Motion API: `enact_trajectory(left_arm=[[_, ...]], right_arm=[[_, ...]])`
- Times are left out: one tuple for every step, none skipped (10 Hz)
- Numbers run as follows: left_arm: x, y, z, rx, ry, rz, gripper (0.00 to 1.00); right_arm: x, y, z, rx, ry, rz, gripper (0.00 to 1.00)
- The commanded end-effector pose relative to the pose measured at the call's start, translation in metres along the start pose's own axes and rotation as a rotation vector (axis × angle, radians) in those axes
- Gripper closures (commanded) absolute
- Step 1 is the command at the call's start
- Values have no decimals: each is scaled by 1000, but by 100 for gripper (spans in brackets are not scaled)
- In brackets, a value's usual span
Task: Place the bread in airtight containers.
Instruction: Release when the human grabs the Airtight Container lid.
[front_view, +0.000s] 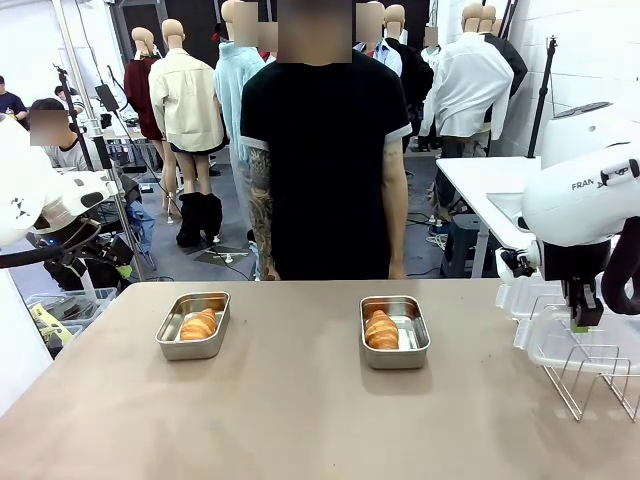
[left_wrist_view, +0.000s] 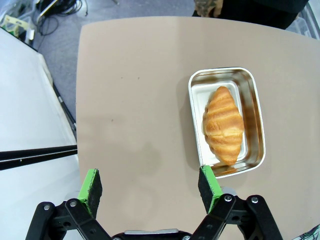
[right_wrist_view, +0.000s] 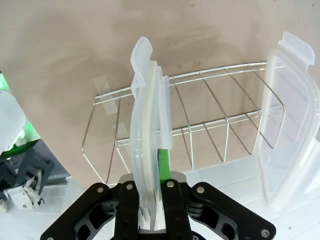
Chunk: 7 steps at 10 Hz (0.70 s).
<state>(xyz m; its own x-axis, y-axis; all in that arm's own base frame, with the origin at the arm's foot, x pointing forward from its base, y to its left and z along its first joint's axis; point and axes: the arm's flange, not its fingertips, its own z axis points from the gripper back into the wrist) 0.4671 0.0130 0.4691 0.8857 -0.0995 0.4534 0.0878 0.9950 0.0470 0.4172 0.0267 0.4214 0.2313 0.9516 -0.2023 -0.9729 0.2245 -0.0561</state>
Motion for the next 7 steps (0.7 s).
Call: enact_trajectory(left_arm=[[1, 1, -1, -1, -13, 18, 0], [1, 1, -1, -1, -13, 18, 0], [1, 1, -1, -1, -13, 18, 0], [1, 1, -1, -1, -13, 18, 0], [1, 1, -1, -1, -13, 18, 0], [1, 1, -1, -1, -13, 18, 0], [1, 1, -1, -1, -13, 18, 0]], right_arm=[[-1, -1, 5, 55, 10, 42, 100], [-2, -2, 7, 69, -1, 36, 100], [-1, 6, 24, 93, 2, 32, 100], [0, 19, 45, 85, 15, -7, 100], [4, 34, 71, 67, 13, -23, 100], [10, 48, 101, 67, -12, -48, 100], [25, 60, 136, 41, 13, -130, 100]])
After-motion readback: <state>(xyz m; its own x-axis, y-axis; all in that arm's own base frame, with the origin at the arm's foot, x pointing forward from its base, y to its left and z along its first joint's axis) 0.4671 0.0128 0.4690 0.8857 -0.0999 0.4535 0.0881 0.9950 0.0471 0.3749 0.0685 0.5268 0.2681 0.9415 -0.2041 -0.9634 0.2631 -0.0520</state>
